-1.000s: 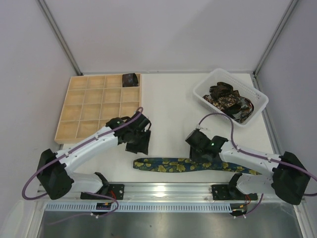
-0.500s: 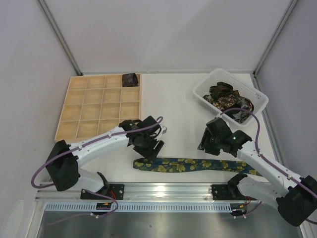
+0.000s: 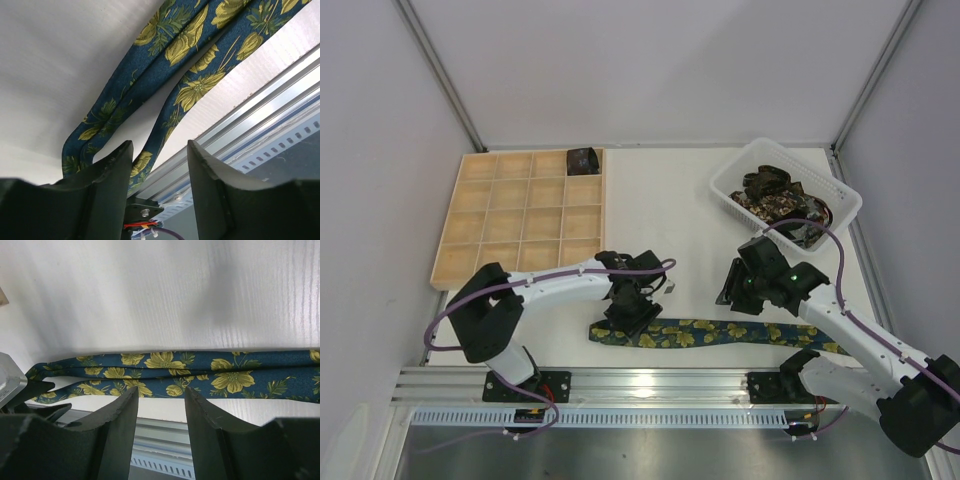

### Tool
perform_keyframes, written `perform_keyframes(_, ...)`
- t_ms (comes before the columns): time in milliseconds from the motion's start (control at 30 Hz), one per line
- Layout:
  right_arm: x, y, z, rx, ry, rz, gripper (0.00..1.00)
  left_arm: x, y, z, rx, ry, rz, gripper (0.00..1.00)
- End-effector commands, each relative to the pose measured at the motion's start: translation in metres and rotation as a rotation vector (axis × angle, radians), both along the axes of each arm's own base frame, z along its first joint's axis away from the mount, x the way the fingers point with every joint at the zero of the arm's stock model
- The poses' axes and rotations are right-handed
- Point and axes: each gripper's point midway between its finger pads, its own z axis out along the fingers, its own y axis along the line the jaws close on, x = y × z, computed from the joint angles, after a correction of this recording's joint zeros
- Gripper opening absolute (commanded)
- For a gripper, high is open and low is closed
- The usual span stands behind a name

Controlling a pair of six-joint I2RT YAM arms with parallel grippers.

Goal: Roll the ties
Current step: Flatten the tie

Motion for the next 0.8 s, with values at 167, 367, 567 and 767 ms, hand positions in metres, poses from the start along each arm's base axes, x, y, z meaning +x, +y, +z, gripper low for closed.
perform_keyframes(167,-0.004,0.007,-0.004,0.043,0.013,0.017,0.48,0.003,-0.006,0.000,-0.024,-0.024,-0.009,0.03)
perform_keyframes(367,-0.006,0.006,-0.012,0.026,0.031,0.031,0.48,0.007,-0.016,0.025,-0.096,-0.060,0.022,0.01)
perform_keyframes(567,-0.006,0.010,-0.014,0.023,0.041,0.053,0.48,0.011,-0.015,0.044,-0.130,-0.093,0.062,0.01)
perform_keyframes(767,-0.008,0.011,-0.018,0.010,0.052,0.076,0.47,0.025,-0.017,0.053,-0.164,-0.116,0.125,0.01)
